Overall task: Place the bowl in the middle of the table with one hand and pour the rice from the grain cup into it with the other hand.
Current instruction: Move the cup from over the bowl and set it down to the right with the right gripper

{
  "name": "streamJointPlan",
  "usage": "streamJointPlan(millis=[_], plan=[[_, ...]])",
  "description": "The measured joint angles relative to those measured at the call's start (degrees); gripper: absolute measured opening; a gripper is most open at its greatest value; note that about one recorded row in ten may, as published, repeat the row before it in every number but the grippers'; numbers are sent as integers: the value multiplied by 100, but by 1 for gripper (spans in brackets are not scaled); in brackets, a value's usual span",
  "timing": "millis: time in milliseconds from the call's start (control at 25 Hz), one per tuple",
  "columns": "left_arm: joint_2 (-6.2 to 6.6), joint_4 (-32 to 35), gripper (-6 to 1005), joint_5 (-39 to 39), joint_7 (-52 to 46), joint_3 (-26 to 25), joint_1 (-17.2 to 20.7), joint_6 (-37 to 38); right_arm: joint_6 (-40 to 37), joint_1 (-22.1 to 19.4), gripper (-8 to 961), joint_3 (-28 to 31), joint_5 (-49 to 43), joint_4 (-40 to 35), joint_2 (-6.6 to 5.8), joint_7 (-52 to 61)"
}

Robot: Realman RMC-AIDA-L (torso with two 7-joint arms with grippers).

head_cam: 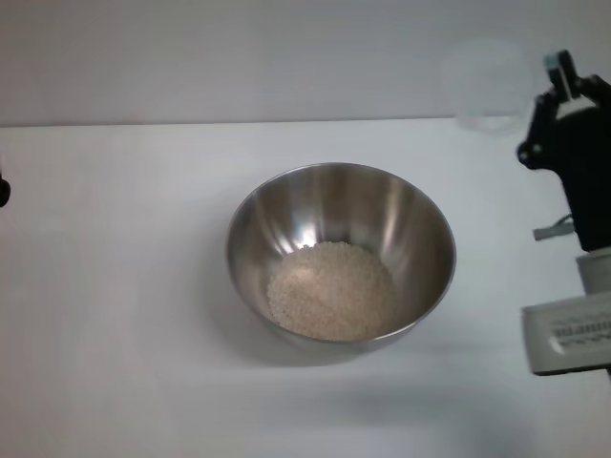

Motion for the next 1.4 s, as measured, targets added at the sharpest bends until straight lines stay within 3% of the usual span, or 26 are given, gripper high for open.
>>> streamJointPlan(millis=[280, 640, 920, 1400], plan=[[8, 34, 179, 1, -4, 4, -14, 0, -1, -496, 11, 500, 16, 245, -22, 1690], [8, 35, 180, 6, -14, 13, 22, 8, 460, -916, 10, 827, 63, 345, -5, 2870], [8, 66, 180, 10, -19, 43, 42, 94, 1354, -917, 10, 970, 68, 164, -17, 3322], [8, 77, 181, 10, -20, 73, 35, 151, 2208, -828, 11, 1008, 71, -46, -10, 3381]])
